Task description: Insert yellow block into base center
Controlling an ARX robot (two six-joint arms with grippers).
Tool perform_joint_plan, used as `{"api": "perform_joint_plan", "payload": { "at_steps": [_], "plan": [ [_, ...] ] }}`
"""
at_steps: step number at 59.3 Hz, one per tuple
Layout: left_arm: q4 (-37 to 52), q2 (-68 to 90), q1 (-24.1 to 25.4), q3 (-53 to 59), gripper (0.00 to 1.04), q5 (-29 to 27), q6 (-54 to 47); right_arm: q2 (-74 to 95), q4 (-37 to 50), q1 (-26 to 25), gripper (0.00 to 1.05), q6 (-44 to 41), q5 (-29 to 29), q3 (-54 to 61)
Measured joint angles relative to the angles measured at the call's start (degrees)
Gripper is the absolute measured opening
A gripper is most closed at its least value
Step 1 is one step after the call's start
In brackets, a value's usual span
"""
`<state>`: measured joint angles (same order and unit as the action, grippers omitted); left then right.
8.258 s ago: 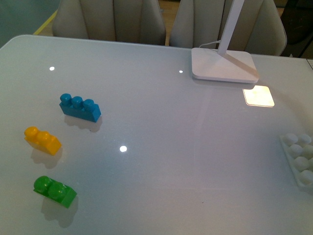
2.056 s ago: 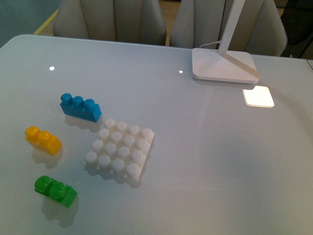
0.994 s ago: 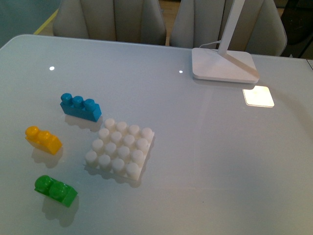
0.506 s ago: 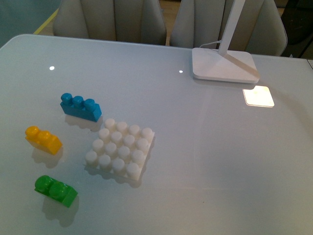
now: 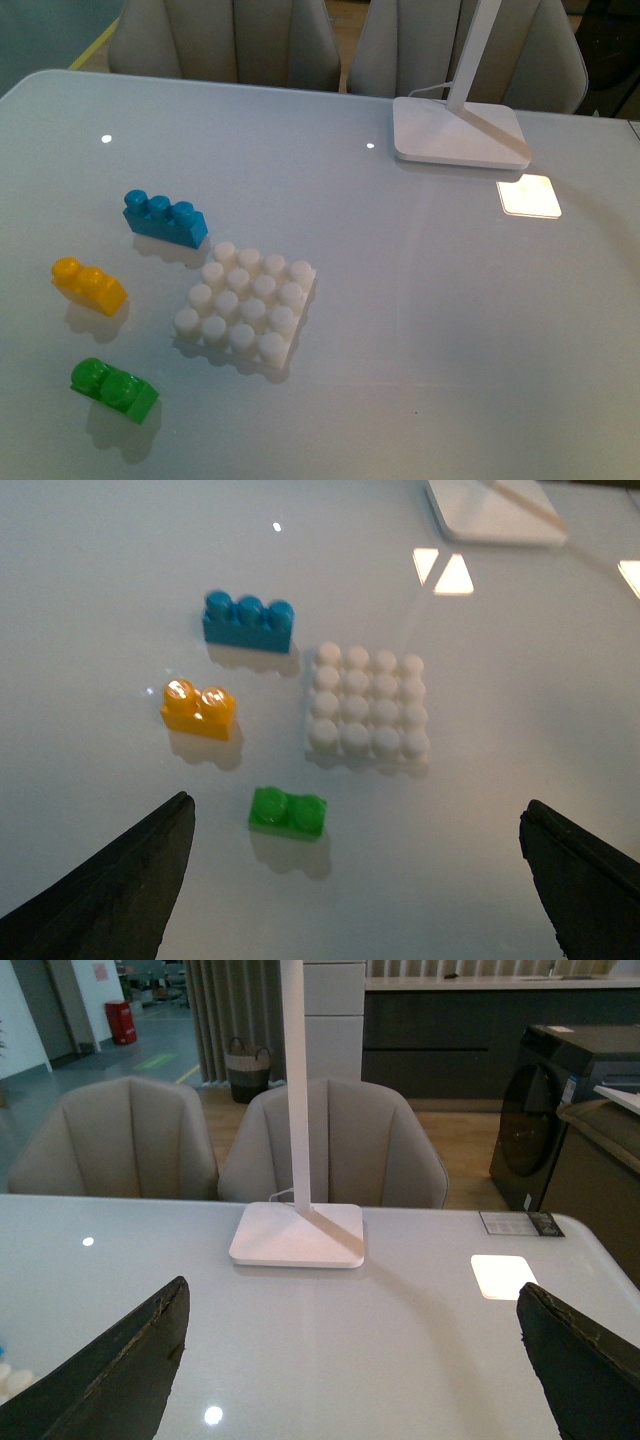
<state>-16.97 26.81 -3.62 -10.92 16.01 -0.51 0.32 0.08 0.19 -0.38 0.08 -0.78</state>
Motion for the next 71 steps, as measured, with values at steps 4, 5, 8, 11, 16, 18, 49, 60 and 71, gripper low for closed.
{"api": "perform_joint_plan", "payload": {
  "at_steps": [4, 5, 8, 11, 16, 18, 49, 60, 71],
  "plan": [
    [5.3, 5.1, -2.4, -0.9, 0.97, -1.3, 0.0, 0.0, 0.0, 0.0, 0.96, 0.0, 0.0, 0.0],
    [6.1, 5.9, -2.7, -1.0, 0.97, -1.5, 0.0, 0.0, 0.0, 0.0, 0.96, 0.0, 0.0, 0.0],
    [10.9, 10.1, -4.1, -1.8, 0.97, -2.1, 0.0, 0.0, 0.0, 0.0, 0.96, 0.0, 0.0, 0.0],
    [15.9, 15.1, -5.2, -2.7, 0.97, -2.7, -0.1, 0.0, 0.0, 0.0, 0.96, 0.0, 0.0, 0.0],
    [24.0, 23.9, -6.4, -4.0, 0.97, -3.6, -1.2, 0.0, 0.0, 0.0, 0.96, 0.0, 0.0, 0.0],
    [27.9, 28.3, -7.0, -4.3, 0.97, -3.7, -2.3, 0.0, 0.0, 0.0, 0.96, 0.0, 0.0, 0.0],
    [47.1, 75.8, -5.2, -18.3, 0.97, -6.7, -13.2, 0.0, 0.0, 0.0, 0.96, 0.0, 0.0, 0.0],
    [47.6, 83.3, -0.7, -22.4, 0.97, -7.9, -13.8, 0.0, 0.0, 0.0, 0.96, 0.0, 0.0, 0.0],
    [48.4, 87.3, 2.2, -24.0, 0.97, -7.9, -15.5, 0.0, 0.0, 0.0, 0.96, 0.0, 0.0, 0.0]
  ]
}}
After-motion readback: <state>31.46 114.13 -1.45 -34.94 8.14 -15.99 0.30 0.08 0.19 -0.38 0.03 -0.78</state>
